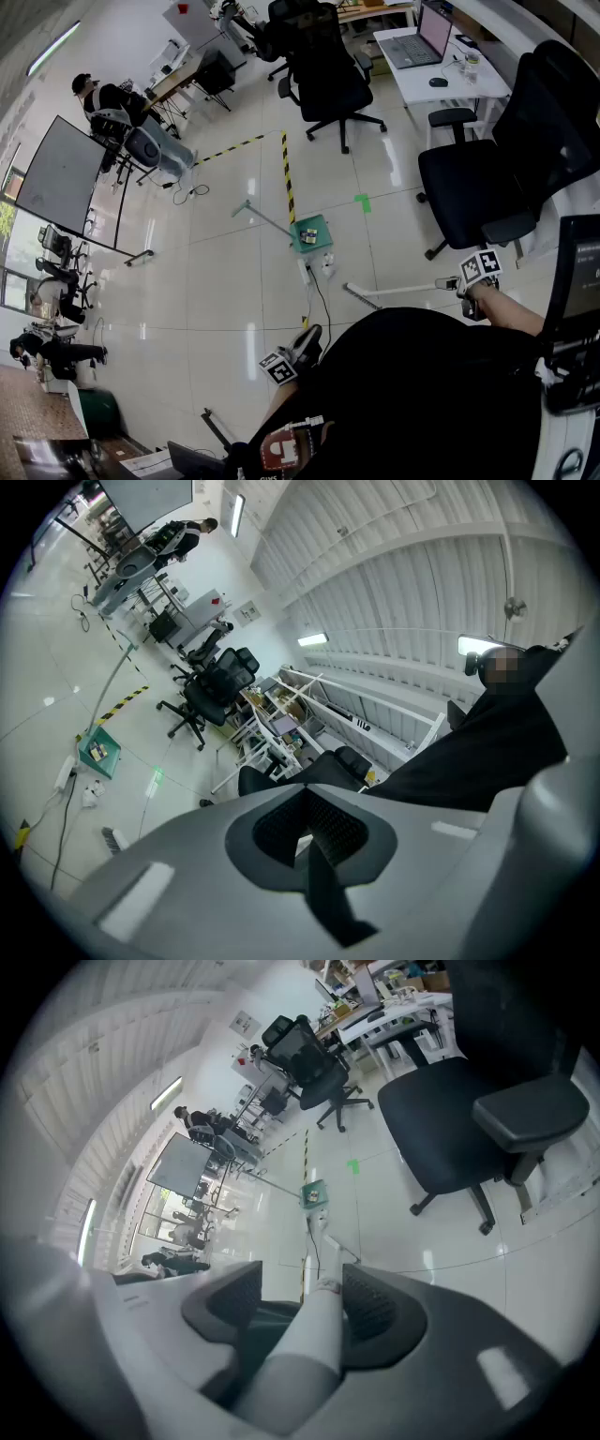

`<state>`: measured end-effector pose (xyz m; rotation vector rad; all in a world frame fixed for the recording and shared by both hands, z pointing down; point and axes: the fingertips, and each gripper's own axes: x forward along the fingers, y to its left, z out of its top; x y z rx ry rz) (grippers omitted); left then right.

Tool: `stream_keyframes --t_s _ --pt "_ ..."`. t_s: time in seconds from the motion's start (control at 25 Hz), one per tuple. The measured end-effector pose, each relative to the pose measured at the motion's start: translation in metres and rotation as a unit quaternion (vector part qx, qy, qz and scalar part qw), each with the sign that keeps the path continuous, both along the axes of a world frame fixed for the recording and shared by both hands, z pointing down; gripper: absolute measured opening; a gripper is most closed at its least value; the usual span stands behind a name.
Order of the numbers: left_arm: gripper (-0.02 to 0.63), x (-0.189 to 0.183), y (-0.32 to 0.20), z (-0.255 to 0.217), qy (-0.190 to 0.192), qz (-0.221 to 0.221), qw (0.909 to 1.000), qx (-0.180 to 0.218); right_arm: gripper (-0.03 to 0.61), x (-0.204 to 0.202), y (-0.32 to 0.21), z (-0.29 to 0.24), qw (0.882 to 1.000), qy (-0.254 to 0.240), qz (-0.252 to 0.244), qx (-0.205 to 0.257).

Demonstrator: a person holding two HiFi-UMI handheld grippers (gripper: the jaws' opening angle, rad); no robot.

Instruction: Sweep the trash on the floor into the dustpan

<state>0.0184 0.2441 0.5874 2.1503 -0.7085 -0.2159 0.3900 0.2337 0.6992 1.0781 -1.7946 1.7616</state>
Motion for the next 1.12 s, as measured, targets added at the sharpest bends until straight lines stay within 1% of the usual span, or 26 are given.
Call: stream_keyframes --t_s 0.24,0.4,0.64,0.76,0.84,0.92,1.0,1.12 --pt "0.002 -0.015 -0.029 0.010 0.010 -0.005 0.9999 0.003 0.262 -0.014 -0.034 0.003 1.000 0.005 0.001 0.003" --pt "0.002 -0.039 -0.067 0.022 0.036 -0.012 0.9993 0.005 0.262 -0.037 -0.068 0.006 1.000 0.009 0.005 0.002" --pt "0.002 -0.097 -0.154 0.047 0.053 0.020 0.9984 0.007 0.262 -0.091 -0.136 -0.003 0.999 0.033 0.023 0.000" --pt "0.002 -0.132 -0.199 0.046 0.046 0.053 0.9975 0.010 0.262 -0.128 -0.178 -0.010 0.998 0.047 0.035 0.000" --pt "0.002 -0.157 -0.228 0.041 0.049 0.060 0.9969 0.012 0.262 -0.152 -0.211 -0.015 0.998 0.054 0.038 0.000" --pt "0.002 -0.181 -0.248 0.041 0.046 0.063 0.9969 0.007 0.262 -0.175 -0.244 -0.018 0.998 0.059 0.033 -0.001" --pt "0.001 -0.203 -0.257 0.046 0.037 0.059 0.9976 -0.006 0.261 -0.196 -0.273 -0.017 0.998 0.062 0.024 -0.004" --pt "0.002 -0.236 -0.264 0.049 0.028 0.023 0.9990 -0.024 0.258 -0.221 -0.314 -0.009 0.998 0.057 0.007 -0.007"
